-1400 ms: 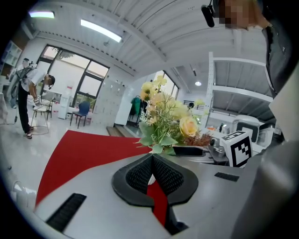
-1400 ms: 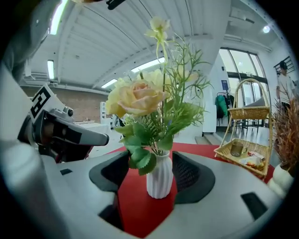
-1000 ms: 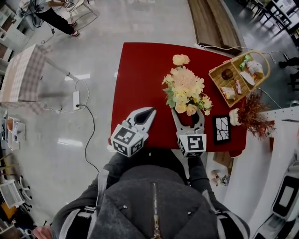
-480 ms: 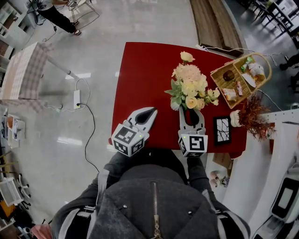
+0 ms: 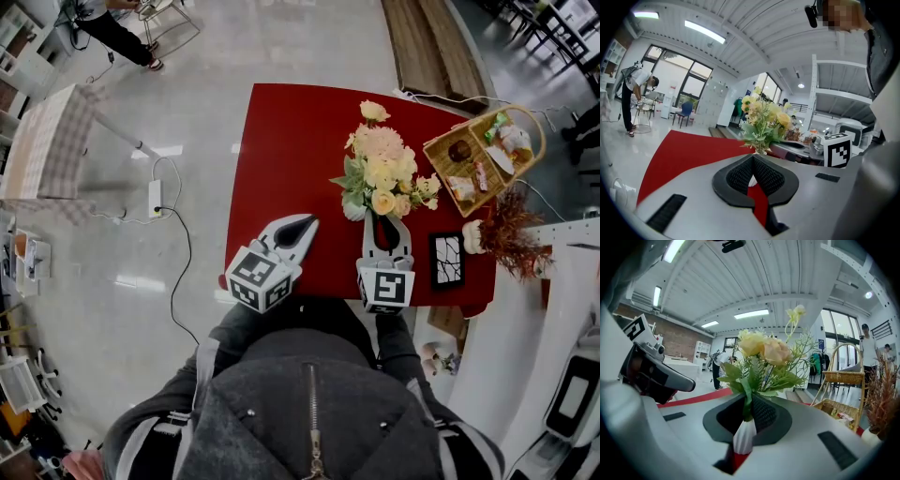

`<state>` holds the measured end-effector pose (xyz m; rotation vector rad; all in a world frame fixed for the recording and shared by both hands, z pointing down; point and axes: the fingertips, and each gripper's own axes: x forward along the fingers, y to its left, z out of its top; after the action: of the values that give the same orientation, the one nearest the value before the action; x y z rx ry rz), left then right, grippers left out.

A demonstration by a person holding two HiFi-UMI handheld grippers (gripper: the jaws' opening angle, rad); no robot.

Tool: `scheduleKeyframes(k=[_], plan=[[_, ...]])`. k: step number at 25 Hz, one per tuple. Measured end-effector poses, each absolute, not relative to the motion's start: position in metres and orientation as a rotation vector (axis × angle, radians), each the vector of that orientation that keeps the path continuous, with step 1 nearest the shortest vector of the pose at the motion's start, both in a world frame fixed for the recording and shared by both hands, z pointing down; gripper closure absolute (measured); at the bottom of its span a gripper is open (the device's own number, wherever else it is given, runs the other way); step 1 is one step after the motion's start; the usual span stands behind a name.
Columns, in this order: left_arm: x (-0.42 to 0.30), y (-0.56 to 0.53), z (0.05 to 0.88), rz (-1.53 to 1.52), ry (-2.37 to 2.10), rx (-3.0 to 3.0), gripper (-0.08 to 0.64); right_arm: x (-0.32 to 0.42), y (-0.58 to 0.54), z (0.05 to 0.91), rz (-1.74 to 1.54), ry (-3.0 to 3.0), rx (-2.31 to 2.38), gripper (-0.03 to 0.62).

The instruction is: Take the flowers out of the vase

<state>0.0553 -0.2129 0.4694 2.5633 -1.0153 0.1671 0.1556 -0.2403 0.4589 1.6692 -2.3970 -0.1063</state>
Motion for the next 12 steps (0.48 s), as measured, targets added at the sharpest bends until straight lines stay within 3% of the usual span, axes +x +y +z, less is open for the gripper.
scheduleKeyframes(k=[12], plan=[[0.058, -0.215, 0.465, 0.151, -0.999, 2.58, 0.561, 0.148, -0.244, 0.428, -0.313, -2.393, 1.654, 0.568]])
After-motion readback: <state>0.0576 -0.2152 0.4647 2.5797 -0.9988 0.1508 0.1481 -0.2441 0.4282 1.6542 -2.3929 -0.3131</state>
